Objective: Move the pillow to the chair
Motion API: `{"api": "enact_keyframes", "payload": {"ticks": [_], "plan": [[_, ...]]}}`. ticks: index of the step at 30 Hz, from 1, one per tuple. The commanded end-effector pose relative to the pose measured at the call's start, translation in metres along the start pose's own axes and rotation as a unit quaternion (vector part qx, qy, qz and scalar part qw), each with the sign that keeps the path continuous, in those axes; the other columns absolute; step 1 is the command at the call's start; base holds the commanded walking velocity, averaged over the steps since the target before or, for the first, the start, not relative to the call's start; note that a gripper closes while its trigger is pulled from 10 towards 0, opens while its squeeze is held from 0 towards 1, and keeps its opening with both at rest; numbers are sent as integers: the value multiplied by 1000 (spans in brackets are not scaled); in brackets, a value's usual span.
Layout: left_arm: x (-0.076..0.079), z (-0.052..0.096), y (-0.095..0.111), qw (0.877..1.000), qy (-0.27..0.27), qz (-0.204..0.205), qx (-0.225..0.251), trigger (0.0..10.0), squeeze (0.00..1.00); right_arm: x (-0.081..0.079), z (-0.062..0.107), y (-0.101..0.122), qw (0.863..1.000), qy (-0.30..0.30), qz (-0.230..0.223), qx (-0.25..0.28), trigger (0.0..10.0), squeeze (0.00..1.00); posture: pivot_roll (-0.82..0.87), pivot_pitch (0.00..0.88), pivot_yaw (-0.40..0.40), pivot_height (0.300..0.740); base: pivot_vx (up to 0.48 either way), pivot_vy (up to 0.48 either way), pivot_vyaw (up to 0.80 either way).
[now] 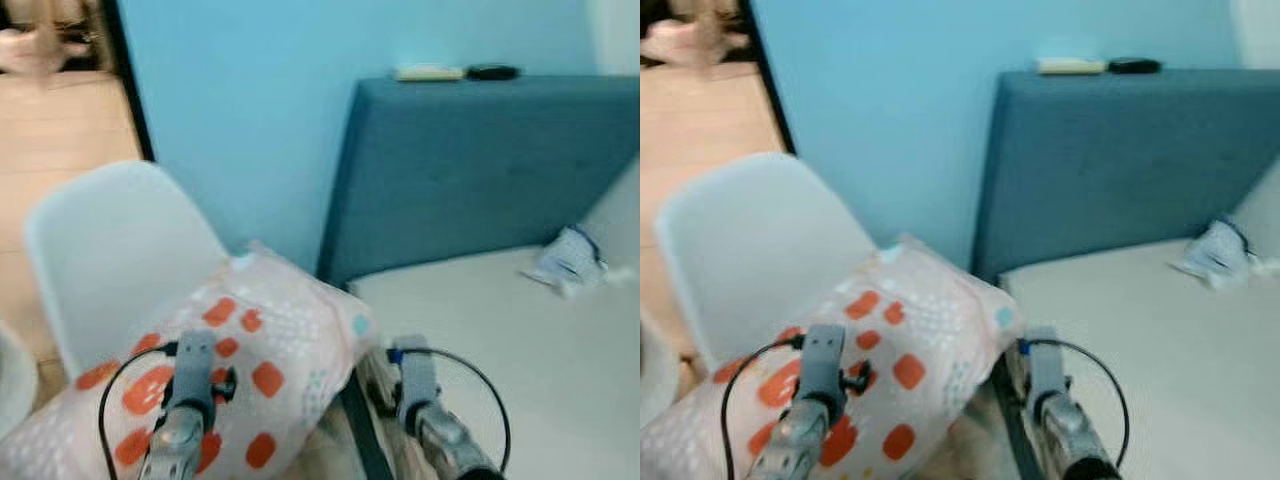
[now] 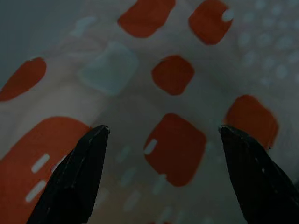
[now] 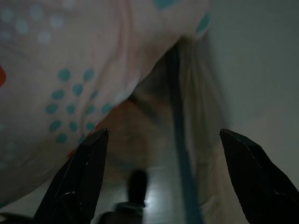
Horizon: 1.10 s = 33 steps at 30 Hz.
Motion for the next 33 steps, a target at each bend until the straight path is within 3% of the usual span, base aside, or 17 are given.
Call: {"api": "enact_keyframes", "payload": {"ticks": [1,33], "plan": [[4,1,-2,1000,-4,3,-4,10000,0,5,2,-6,1000,-4,3,-12,10000,0,33,87,-50,740,0,0,-800],[12,1,1,1000,-29,-10,-1,10000,0,10,6,-20,999,-10,-9,-33,10000,0,33,73,-32,740,0,0,-800]]}}
Point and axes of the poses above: a point about 5 cm out from each wrist's last joint towards the gripper, its own z axis pointing back from the gripper into the wrist, its own y axis along the axis of the wrist's last joint, x = y × z, the point moved 5 cm from there along -z, pointing out of the wrist towards the gripper, and after that the axes turned 3 degrees about -z, right-handed, at the moved point
